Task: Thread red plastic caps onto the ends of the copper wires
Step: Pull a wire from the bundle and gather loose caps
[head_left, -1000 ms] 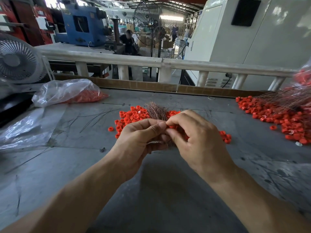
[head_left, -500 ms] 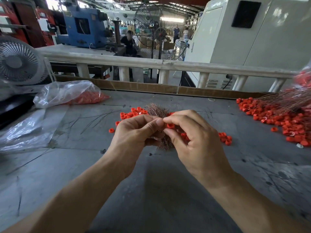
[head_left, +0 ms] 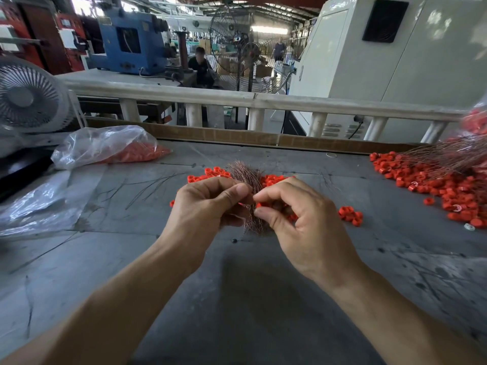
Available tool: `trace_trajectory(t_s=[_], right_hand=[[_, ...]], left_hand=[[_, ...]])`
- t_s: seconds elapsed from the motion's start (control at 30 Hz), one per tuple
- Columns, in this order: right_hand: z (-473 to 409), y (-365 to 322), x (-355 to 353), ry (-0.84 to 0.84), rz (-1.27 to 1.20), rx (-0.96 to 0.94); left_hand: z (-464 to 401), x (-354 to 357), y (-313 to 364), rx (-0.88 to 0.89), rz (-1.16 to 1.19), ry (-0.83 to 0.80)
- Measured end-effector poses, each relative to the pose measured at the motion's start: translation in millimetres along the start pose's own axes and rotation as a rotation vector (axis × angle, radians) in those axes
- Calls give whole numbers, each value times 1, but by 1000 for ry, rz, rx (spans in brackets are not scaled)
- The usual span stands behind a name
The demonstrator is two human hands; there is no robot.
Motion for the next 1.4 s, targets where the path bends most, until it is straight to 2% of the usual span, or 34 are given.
trace_trajectory(t_s=[0.47, 0.57, 0.67, 0.77, 0.87, 0.97, 1.2, 1.4], right_hand=[[0, 6, -1, -71, 84, -16], [-3, 11, -6, -16, 126, 18], [-8, 26, -22, 125, 220, 132], [-12, 53, -52, 259, 333, 363], [-9, 78, -80, 315, 426, 581], [-4, 94, -92, 332, 425, 715], [2, 108, -98, 290, 491, 863], [1, 105, -93, 219, 484, 886]], left_hand=[[-4, -9, -1, -3, -189, 34], [-7, -11, -1, -6, -232, 17], [-12, -19, -1, 15, -326, 65], [-19, -30, -5, 34, -572, 152], [-23, -40, -8, 19, -817, 233], [-23, -47, -8, 24, -928, 271], [-24, -53, -9, -21, -1105, 248], [-26, -55, -13, -56, -1144, 192]])
Point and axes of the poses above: each hand's wrist, its own z-axis away from the middle knuckle, its own x-axis out of the palm, y = z × x, the point moved 1 cm from there along -z, towards the middle knuckle, and after that the axes turned 9 degrees about -z, right-handed, at the moved point
